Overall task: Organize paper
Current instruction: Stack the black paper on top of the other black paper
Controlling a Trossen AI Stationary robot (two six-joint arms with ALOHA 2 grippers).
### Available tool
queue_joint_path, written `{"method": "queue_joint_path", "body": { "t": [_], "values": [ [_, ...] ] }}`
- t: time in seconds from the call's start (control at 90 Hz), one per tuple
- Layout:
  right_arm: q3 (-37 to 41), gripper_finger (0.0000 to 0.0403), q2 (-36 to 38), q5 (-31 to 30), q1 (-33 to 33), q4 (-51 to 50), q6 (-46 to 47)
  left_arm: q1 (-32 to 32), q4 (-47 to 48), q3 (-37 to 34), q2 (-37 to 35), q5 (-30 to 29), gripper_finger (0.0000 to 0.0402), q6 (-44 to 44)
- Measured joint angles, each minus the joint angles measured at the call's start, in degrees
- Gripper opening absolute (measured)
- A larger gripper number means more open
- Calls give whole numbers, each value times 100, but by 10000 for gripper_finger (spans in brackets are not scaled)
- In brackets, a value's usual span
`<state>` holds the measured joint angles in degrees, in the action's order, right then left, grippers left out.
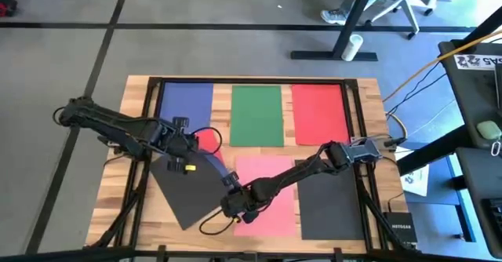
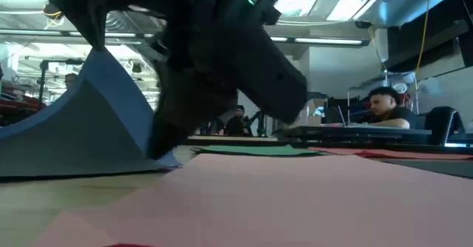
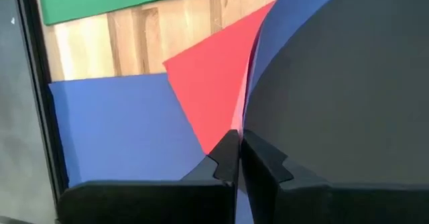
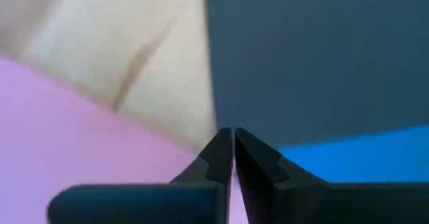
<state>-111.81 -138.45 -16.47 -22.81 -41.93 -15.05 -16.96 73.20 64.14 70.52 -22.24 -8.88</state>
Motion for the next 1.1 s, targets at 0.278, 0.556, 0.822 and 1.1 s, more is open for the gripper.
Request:
{"method": "queue_joint_path", "body": {
  "t": [0.278, 0.556, 0.822, 1.1],
  "values": [
    [83, 120, -35, -202, -7, 131, -121, -32, 67, 0, 0, -1, 0, -93],
    [95, 141, -36, -216, -7, 229, -314, -32, 132, 0, 0, 0, 0, -119],
    [94, 115, -143, -416, -15, 511, -474, -33, 129, 0, 0, 0, 0, -120],
    [96, 8, -166, -392, -26, 511, -496, -34, 129, 0, 0, 0, 0, -124]
  ]
}}
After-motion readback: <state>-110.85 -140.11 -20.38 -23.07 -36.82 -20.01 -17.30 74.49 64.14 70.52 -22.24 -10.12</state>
